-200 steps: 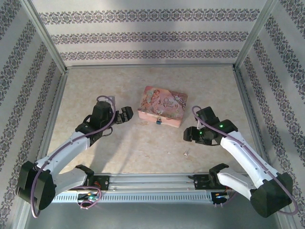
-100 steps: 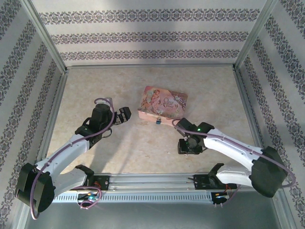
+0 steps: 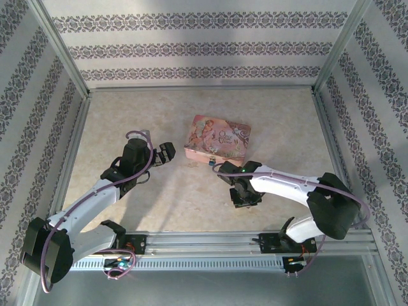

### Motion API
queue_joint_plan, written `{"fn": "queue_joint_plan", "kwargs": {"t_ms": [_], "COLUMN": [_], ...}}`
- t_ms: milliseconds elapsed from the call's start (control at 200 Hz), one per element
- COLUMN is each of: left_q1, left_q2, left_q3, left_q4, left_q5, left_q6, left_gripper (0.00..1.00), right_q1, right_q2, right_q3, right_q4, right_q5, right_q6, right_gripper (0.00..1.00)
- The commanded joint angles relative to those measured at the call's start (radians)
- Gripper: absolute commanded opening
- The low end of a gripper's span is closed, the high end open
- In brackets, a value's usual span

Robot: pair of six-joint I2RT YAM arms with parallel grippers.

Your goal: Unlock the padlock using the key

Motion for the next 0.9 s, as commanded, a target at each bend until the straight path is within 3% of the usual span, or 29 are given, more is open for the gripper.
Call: {"fn": "queue_joint_plan", "kwargs": {"t_ms": [0,895], "left_q1": [0.003,0.003], "left_q2": [-0.002,0.027], "left_q3": [0.021,0.043], "left_q4": [0.001,-0.004], "left_q5": [-0.024,-0.018], "left_q6": [-0.006,0.001], "left_gripper": [0.99,0.99], "right_q1": [0.013,0.015], "right_q2": [0.019,0.130], "right_q3": [0.016,-0.007], "right_q4": [-0.018,-0.001], "right_q5": [0.030,0.033], "right_q6": [0.005,0.018], "right_gripper": [0.31,0.29]}}
